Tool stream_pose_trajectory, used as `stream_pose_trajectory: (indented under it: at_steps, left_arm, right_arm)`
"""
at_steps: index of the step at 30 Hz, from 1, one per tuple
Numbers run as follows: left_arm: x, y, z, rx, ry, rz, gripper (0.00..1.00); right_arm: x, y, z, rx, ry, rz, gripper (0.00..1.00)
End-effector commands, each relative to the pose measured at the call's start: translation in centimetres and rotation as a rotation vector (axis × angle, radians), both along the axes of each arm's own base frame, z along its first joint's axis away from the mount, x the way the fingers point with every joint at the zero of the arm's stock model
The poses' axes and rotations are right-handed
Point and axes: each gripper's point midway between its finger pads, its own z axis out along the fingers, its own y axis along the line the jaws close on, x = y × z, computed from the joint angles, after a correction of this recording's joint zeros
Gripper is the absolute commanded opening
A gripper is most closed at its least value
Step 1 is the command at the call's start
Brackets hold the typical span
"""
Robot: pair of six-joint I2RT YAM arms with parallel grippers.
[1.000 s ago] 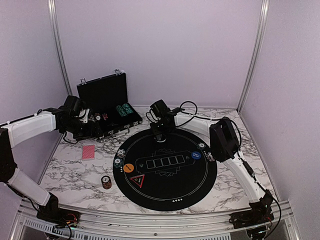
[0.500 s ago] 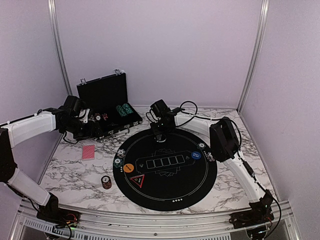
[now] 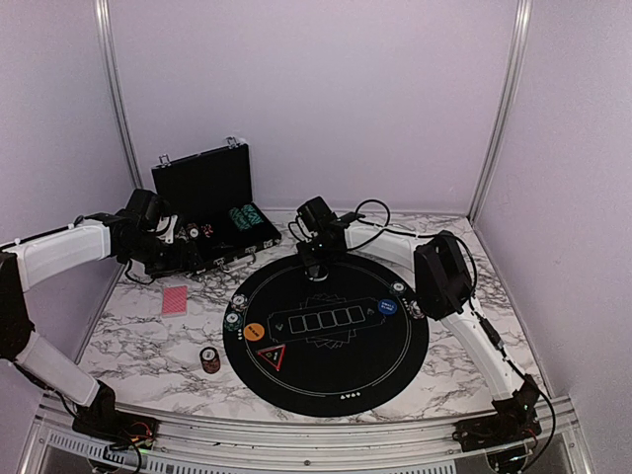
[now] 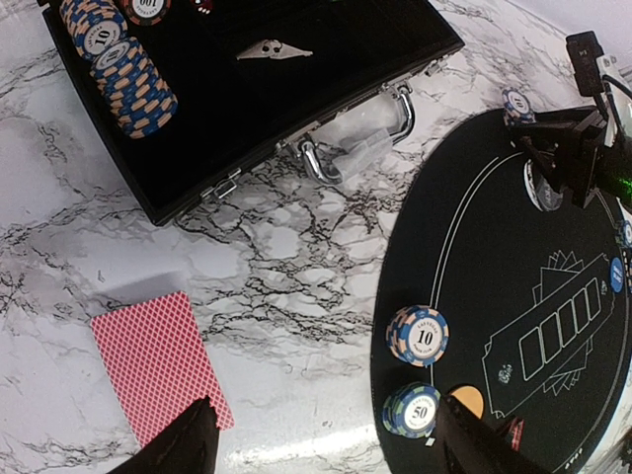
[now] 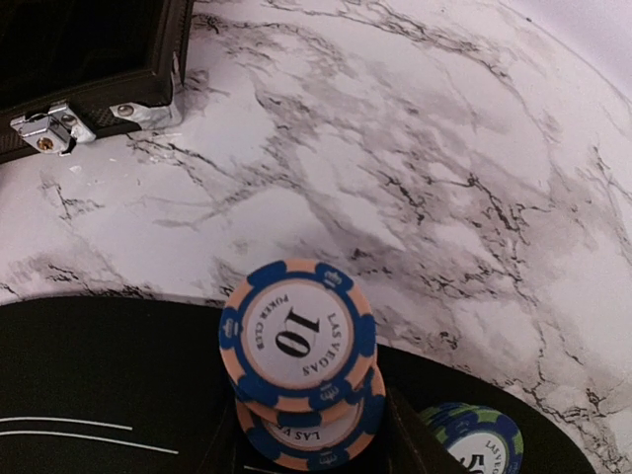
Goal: Distribute texas hold em gaming equipment
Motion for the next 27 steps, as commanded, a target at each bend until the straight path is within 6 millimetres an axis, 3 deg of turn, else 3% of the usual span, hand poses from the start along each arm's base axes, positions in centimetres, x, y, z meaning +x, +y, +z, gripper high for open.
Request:
stream_pose_trajectory:
  at_steps: [1, 27]
  left_arm:
    - [0.4, -0.1, 0.0, -0.01, -0.002, -0.006, 0.76]
    - [0.3, -0.2, 0.1, -0.017, -0.004, -0.011, 0.77]
  right_arm:
    - [0.8, 0.0, 3.4, 0.038, -0.042, -0.016, 0.44]
    - [0.3, 0.1, 7.0, 0.046, -0.088, -0.027, 0.46]
